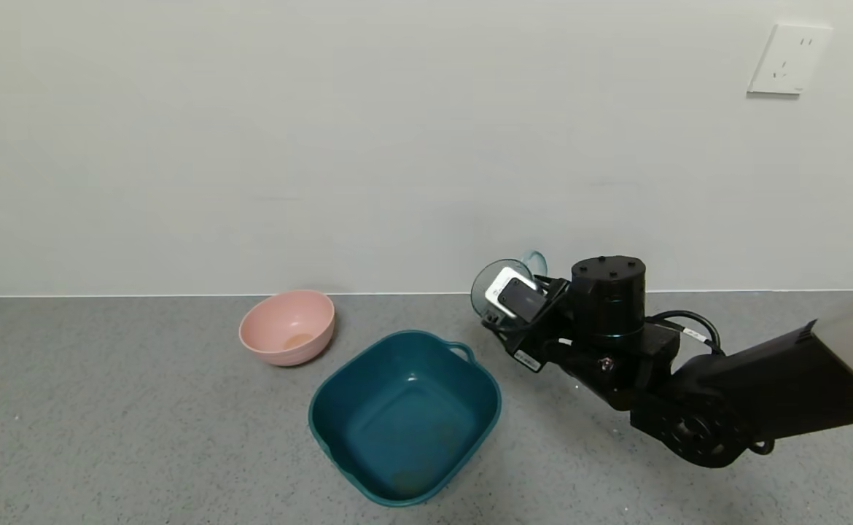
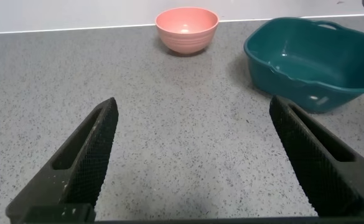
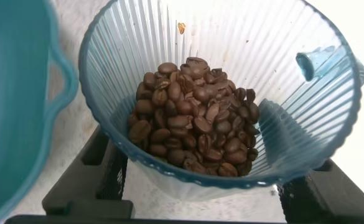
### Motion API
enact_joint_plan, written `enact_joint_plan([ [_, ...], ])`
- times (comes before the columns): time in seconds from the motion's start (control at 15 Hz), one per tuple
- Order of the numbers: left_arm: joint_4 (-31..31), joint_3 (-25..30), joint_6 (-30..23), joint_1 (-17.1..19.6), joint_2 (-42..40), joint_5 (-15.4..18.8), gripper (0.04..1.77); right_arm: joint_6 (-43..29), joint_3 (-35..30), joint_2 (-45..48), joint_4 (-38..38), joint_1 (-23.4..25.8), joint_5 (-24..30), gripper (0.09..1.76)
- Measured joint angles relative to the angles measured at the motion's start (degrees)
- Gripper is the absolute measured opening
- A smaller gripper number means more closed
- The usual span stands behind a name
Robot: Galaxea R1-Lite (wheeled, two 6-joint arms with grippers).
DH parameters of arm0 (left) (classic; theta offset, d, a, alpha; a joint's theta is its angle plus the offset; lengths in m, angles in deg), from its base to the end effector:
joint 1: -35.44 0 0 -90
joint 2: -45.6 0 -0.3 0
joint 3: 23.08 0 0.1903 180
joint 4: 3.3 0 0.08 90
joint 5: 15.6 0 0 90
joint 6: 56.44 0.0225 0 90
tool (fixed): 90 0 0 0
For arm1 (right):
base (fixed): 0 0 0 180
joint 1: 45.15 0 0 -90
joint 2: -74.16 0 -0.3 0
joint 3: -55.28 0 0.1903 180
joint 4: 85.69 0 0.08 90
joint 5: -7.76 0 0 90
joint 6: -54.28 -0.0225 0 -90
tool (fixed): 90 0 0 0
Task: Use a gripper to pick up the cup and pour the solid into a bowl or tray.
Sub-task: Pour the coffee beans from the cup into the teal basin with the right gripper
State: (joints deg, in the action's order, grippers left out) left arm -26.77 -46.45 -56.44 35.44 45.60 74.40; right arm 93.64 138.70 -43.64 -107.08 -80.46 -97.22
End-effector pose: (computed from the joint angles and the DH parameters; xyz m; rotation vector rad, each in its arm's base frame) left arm -0.0228 0.0000 0.0753 0.0000 0.0017 0.0000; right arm 0.3266 0.2242 0.1350 -0.7740 0.0772 0.4124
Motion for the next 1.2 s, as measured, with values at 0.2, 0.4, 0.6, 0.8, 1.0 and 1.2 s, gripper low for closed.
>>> enact_joint_plan([
  [0.2, 0.0, 0.0, 0.0, 0.0, 0.0, 0.0, 1.75, 4.99, 1.5, -1.06, 0.29, -0.96, -0.2, 1.35],
  [0.4, 0.02, 0.0, 0.0, 0.0, 0.0, 0.0, 1.75, 10.52, 2.07, -1.72, 0.46, -1.77, -0.26, 1.35],
  [0.6, 0.0, 0.0, 0.0, 0.0, 0.0, 0.0, 1.75, 16.58, 1.96, -1.83, 0.44, -2.62, -0.21, 1.35],
  [0.8, 0.0, 0.0, 0.0, 0.0, 0.0, 0.0, 1.75, 21.63, 1.68, -1.79, 0.46, -3.52, -0.26, 1.35],
  [1.0, 0.02, 0.0, 0.0, 0.0, 0.0, 0.0, 1.75, 26.43, 1.96, -1.72, 0.46, -4.0, -0.3, 1.35],
  [1.2, 0.0, 0.0, 0.0, 0.0, 0.0, 0.0, 1.75, 31.77, 2.13, -1.72, 0.43, -4.11, -0.5, 1.35],
])
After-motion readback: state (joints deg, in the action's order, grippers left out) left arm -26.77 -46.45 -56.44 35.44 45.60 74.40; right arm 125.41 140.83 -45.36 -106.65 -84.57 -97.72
